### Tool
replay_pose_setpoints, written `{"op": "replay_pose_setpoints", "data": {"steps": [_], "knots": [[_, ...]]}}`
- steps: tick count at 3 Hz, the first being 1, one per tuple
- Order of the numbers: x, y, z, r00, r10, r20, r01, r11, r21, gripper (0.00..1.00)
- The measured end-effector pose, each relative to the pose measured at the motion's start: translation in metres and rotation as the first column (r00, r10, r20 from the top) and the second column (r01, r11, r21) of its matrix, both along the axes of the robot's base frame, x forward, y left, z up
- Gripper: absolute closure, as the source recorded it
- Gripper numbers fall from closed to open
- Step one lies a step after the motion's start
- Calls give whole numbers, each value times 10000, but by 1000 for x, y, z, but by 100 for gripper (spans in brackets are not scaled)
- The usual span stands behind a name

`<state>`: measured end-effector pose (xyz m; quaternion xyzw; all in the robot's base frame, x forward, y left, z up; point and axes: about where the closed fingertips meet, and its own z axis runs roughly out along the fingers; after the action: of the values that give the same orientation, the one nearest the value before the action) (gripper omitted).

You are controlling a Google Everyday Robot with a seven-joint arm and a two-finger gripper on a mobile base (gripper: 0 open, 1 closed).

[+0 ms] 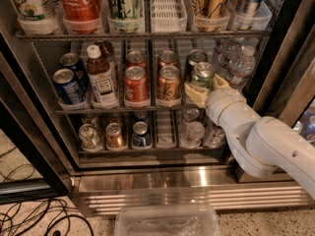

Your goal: Pick green can from middle shelf of fridge

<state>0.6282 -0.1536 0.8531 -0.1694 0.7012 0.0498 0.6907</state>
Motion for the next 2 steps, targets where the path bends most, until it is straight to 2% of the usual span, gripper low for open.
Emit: {"op": "replay_pose_setpoints", "data": {"steps": [2], "knots": [[-17,15,41,9956,432,834,-425,9990,-100,100]]}}
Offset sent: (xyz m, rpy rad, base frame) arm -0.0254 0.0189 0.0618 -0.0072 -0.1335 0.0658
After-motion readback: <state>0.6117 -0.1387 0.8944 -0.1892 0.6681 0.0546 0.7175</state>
